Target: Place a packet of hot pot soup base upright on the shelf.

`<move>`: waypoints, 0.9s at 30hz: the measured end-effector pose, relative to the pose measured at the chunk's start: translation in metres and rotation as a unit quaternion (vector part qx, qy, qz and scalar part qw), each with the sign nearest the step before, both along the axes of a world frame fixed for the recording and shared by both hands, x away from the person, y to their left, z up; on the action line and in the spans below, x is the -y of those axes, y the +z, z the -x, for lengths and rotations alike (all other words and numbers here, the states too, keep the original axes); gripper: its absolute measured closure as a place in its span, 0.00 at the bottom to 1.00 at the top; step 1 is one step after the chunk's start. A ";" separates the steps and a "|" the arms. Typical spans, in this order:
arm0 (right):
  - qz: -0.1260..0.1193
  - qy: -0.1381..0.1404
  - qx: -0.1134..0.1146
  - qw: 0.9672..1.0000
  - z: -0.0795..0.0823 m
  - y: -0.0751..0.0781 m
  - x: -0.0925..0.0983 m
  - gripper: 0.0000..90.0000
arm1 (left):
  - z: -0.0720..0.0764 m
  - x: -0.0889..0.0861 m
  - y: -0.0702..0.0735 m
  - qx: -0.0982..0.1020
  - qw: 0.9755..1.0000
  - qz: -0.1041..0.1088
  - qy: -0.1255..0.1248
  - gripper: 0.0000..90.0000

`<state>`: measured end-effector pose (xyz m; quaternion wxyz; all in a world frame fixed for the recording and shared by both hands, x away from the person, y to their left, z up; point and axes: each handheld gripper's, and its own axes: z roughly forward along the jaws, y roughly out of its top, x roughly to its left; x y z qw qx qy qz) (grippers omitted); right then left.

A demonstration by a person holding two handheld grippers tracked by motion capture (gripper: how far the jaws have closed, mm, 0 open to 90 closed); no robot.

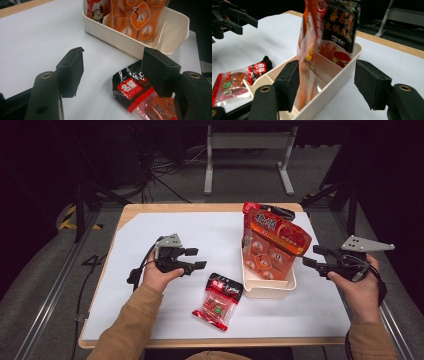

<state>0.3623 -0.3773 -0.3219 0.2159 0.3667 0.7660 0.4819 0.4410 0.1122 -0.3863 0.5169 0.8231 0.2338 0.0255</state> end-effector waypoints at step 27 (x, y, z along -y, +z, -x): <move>0.010 -0.005 -0.034 0.999 -0.008 -0.018 0.009 0.48 | -0.016 0.034 -0.039 -0.055 0.998 -0.039 -0.020 0.38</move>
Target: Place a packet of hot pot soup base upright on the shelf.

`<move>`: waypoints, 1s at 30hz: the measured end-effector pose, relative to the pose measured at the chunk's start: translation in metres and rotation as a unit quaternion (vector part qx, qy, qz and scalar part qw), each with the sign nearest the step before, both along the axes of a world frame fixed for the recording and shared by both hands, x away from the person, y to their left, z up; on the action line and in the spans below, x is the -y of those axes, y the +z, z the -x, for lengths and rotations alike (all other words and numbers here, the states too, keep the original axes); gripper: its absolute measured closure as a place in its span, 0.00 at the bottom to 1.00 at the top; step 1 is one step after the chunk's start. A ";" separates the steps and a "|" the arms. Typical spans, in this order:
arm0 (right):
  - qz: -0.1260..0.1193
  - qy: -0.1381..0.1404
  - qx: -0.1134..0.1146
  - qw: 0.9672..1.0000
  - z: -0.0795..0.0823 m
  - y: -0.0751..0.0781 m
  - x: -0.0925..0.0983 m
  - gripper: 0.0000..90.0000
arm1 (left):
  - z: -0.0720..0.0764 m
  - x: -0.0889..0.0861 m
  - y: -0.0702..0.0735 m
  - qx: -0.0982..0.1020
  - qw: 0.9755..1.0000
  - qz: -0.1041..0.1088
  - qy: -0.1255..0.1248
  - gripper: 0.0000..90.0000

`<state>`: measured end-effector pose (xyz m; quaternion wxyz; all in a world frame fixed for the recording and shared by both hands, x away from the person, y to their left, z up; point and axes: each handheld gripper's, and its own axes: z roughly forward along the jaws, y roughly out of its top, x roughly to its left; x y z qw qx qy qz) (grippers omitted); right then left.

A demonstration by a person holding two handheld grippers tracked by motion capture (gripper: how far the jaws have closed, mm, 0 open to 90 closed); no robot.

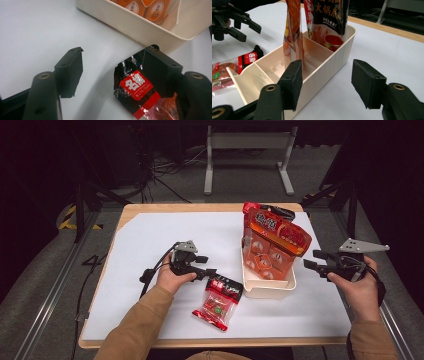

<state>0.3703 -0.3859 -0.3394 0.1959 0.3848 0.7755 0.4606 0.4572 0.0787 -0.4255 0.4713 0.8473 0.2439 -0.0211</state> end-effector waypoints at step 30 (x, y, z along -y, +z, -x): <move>-0.008 0.011 -0.016 1.000 -0.003 -0.005 -0.004 0.49 | -0.005 0.019 -0.025 -0.070 0.996 -0.022 -0.051 0.48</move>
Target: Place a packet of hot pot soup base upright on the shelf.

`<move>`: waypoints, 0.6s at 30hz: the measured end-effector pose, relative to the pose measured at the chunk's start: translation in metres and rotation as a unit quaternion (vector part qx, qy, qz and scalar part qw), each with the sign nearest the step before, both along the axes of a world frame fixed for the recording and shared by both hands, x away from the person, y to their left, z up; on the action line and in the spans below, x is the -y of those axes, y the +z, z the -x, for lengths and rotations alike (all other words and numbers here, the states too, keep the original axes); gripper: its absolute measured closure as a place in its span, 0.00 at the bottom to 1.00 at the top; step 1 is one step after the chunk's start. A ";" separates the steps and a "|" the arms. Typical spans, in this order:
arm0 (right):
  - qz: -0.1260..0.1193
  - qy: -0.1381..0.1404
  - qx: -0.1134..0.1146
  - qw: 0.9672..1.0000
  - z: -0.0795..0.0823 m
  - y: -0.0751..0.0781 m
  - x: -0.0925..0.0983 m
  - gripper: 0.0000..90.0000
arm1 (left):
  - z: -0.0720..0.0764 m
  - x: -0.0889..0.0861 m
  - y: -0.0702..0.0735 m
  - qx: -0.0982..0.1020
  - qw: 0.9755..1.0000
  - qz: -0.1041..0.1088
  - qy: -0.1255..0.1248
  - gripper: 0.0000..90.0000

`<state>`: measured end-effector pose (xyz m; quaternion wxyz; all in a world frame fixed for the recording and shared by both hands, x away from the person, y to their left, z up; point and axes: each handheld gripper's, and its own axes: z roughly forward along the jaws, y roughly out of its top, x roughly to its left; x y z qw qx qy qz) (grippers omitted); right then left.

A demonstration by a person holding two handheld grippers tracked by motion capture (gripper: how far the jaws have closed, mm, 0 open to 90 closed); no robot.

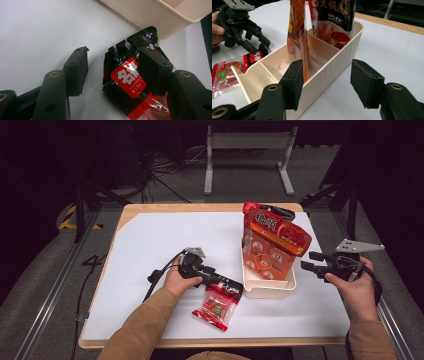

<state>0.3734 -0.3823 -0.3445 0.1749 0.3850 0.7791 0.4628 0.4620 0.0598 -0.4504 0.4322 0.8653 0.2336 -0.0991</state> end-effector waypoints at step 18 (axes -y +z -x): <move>-0.011 0.001 -0.004 1.000 -0.001 -0.001 0.000 0.47 | 0.005 0.006 -0.002 -0.003 0.999 -0.009 -0.032 0.64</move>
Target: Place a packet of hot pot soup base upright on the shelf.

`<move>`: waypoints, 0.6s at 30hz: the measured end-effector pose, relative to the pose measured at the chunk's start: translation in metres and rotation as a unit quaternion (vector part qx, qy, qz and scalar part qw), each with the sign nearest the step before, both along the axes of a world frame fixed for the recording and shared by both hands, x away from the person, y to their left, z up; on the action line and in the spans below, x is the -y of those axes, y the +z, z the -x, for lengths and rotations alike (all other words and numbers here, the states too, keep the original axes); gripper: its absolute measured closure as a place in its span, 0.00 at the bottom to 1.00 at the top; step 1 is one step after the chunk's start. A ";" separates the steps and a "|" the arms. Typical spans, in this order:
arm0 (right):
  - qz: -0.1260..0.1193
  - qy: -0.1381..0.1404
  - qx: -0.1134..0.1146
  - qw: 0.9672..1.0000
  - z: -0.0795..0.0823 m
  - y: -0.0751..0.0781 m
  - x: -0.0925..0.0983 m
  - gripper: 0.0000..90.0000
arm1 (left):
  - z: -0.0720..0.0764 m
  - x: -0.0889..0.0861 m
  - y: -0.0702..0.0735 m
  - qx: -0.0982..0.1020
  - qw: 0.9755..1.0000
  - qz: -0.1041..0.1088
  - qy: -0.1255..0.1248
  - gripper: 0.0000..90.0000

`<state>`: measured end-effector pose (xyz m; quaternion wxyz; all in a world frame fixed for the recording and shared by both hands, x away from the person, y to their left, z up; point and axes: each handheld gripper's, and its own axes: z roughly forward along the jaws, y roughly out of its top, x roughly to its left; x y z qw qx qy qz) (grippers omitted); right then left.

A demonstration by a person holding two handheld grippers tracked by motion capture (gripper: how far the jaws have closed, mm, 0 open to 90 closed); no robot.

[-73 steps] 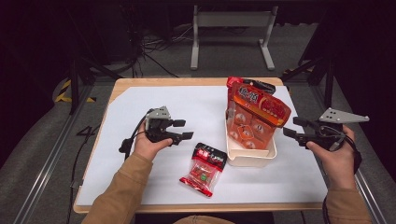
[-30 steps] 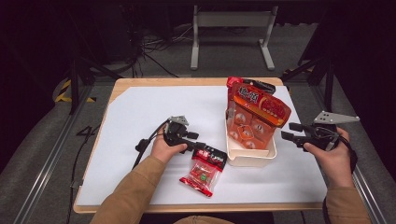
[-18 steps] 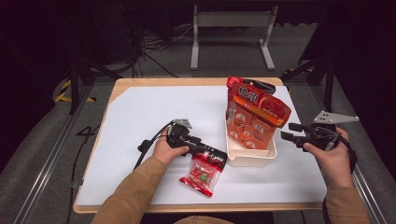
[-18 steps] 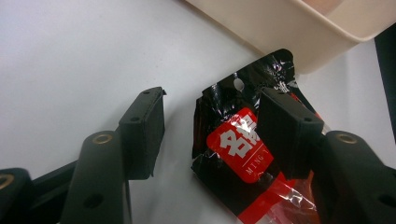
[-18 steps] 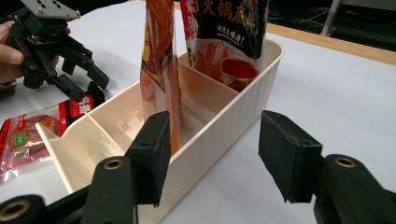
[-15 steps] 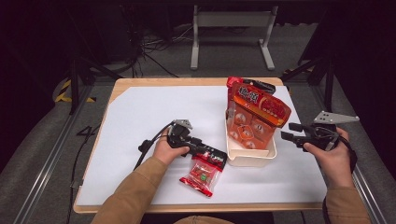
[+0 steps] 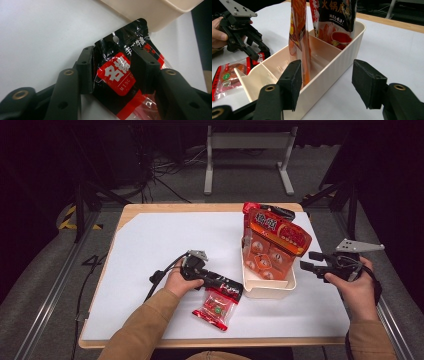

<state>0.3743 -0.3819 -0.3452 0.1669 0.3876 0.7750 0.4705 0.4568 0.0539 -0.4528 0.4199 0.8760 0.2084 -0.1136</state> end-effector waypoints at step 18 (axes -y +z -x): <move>-0.005 0.005 -0.005 1.000 -0.002 -0.001 -0.001 0.48 | 0.002 -0.004 0.004 0.003 1.000 -0.009 0.006 0.99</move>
